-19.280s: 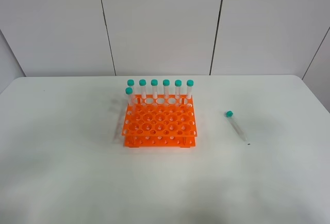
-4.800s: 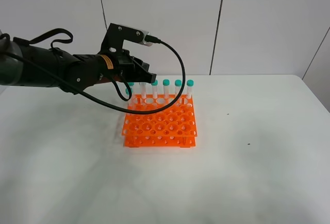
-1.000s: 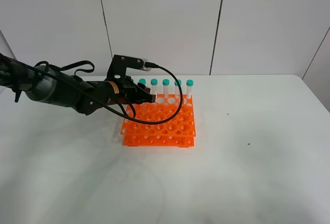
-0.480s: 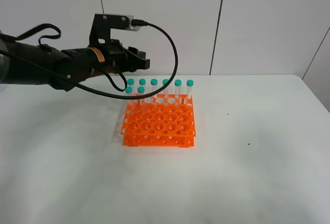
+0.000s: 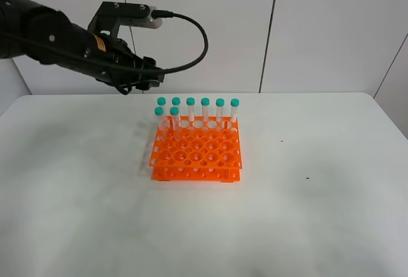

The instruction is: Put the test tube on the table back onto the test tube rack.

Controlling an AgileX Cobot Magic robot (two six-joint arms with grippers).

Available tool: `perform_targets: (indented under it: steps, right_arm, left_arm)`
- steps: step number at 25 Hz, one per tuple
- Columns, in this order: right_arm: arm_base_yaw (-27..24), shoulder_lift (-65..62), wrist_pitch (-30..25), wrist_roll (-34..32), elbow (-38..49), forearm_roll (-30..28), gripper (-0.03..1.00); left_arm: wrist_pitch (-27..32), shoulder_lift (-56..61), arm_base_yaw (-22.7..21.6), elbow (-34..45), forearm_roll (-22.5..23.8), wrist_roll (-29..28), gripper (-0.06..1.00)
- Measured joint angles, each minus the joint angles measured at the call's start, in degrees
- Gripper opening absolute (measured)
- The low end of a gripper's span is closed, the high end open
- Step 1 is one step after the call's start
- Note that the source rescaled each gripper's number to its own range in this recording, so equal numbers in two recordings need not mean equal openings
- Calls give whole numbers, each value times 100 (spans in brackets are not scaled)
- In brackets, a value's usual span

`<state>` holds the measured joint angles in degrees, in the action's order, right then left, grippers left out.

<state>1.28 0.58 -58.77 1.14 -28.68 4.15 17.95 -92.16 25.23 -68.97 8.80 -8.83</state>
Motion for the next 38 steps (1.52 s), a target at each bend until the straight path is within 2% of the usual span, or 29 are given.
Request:
perform_targets:
  steps: [1, 3, 4, 8, 11, 15, 16, 17, 23, 28, 34, 38]
  right_arm:
    - [0, 0, 0, 0, 0, 0, 100]
    - [0, 0, 0, 0, 0, 0, 100]
    - [0, 0, 0, 0, 0, 0, 100]
    - [0, 0, 0, 0, 0, 0, 100]
    - [0, 0, 0, 0, 0, 0, 100]
    - [0, 0, 0, 0, 0, 0, 100]
    - [0, 0, 0, 0, 0, 0, 100]
    - [0, 0, 0, 0, 0, 2, 100]
    - [0, 0, 0, 0, 0, 2, 100]
    - [0, 0, 0, 0, 0, 2, 100]
    - [0, 0, 0, 0, 0, 2, 100]
    - [0, 0, 0, 0, 0, 2, 100]
  left_arm:
    - [0, 0, 0, 0, 0, 0, 100]
    - [794, -111, -111, -413, -282, 211, 100]
    - [1690, -351, -254, -890, -582, 497, 100]
    - [3279, -1044, -591, -1766, -1000, 973, 100]
    - [3914, -1571, -853, -2215, -1069, 1046, 100]
    - [4227, -1759, -1346, -2365, -1089, 1057, 100]
    - [4227, -1759, -1346, -2365, -1089, 1057, 100]
    - [4343, -1754, -1700, -2391, -1091, 1061, 100]
    - [4654, -1670, -2616, -2320, -1056, 1064, 100]
    - [4661, -1313, -2657, -2079, -1062, 1064, 100]
    - [4661, 38, -2587, -885, -1083, 1064, 100]
    - [4661, 1222, -2587, 250, -976, 1064, 100]
